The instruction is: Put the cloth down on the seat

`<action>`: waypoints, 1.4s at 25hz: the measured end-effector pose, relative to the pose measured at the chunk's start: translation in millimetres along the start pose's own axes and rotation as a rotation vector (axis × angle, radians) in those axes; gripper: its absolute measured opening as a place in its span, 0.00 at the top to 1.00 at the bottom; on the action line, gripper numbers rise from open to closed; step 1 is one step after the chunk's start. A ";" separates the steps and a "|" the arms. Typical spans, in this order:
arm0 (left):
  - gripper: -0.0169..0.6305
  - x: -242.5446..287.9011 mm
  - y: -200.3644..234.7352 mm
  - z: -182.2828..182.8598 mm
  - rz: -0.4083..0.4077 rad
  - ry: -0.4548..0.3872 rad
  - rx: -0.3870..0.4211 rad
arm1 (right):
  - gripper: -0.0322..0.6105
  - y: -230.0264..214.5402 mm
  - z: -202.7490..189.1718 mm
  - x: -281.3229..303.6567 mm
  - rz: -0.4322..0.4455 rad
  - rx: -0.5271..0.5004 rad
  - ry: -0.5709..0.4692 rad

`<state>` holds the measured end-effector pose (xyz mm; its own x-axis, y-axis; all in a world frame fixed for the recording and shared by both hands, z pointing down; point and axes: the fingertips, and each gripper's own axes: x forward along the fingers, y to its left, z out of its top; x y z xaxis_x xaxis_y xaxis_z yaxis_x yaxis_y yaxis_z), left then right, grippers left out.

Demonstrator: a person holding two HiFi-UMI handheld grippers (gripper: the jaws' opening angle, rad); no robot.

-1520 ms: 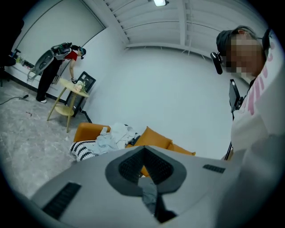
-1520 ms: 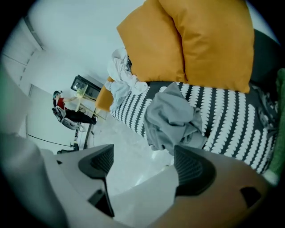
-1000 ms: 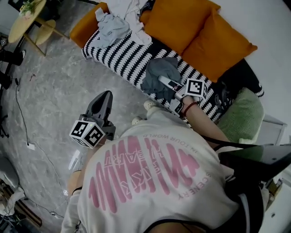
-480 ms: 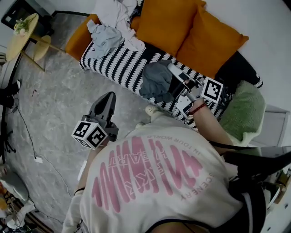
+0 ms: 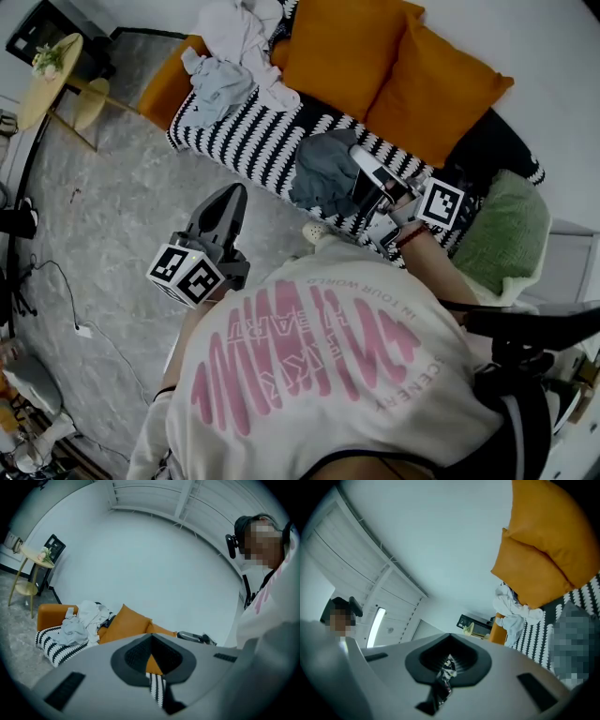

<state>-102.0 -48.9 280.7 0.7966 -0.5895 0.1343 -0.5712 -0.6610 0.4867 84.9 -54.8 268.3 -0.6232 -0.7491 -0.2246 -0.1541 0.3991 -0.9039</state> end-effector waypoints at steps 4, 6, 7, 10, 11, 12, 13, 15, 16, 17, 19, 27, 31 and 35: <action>0.96 5.4 -2.7 -1.2 -0.011 0.008 0.001 | 0.93 -8.4 -0.6 -3.5 -0.007 0.020 0.000; 0.96 7.7 -3.6 -2.9 -0.017 0.011 0.001 | 0.93 -10.6 1.7 -5.2 -0.016 0.010 0.001; 0.96 9.0 -4.9 -3.5 -0.021 0.012 0.002 | 0.93 -11.6 3.4 -6.7 -0.023 0.004 0.000; 0.96 13.7 -8.9 -4.1 -0.026 0.012 0.001 | 0.93 -14.8 10.9 -12.1 -0.042 0.003 -0.011; 0.96 15.2 -9.6 -4.5 -0.028 0.012 0.001 | 0.93 -16.1 13.2 -13.9 -0.047 0.005 -0.016; 0.96 16.7 -10.2 -5.0 -0.031 0.012 0.001 | 0.93 -17.5 15.2 -15.6 -0.053 0.007 -0.019; 0.96 18.0 -10.7 -5.5 -0.033 0.012 0.001 | 0.93 -19.1 16.8 -17.3 -0.061 0.009 -0.023; 0.96 20.2 -11.7 -6.6 -0.037 0.015 0.001 | 0.93 -22.9 19.3 -21.1 -0.078 0.008 -0.028; 0.96 21.1 -12.0 -7.1 -0.037 0.016 0.001 | 0.93 -24.7 20.2 -22.9 -0.084 0.009 -0.031; 0.96 21.7 -12.0 -7.5 -0.037 0.018 0.001 | 0.93 -25.9 20.9 -24.2 -0.087 0.010 -0.034; 0.96 23.0 -11.7 -7.9 -0.038 0.019 0.001 | 0.94 -26.9 21.7 -25.2 -0.088 0.007 -0.034; 0.96 24.8 -9.7 -7.8 -0.037 0.019 0.003 | 0.94 -28.5 20.0 -24.1 -0.084 0.024 -0.014; 0.96 24.9 -8.1 -10.6 -0.036 0.021 -0.001 | 0.94 -29.8 21.0 -25.0 -0.080 0.037 -0.015; 0.96 26.9 -8.4 -12.3 -0.034 0.025 -0.003 | 0.94 -32.6 23.4 -26.1 -0.080 0.044 -0.019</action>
<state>-73.4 -53.5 290.8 0.8201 -0.5550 0.1393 -0.5433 -0.6790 0.4938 124.0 -60.6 295.1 -0.5955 -0.7878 -0.1576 -0.1685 0.3143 -0.9343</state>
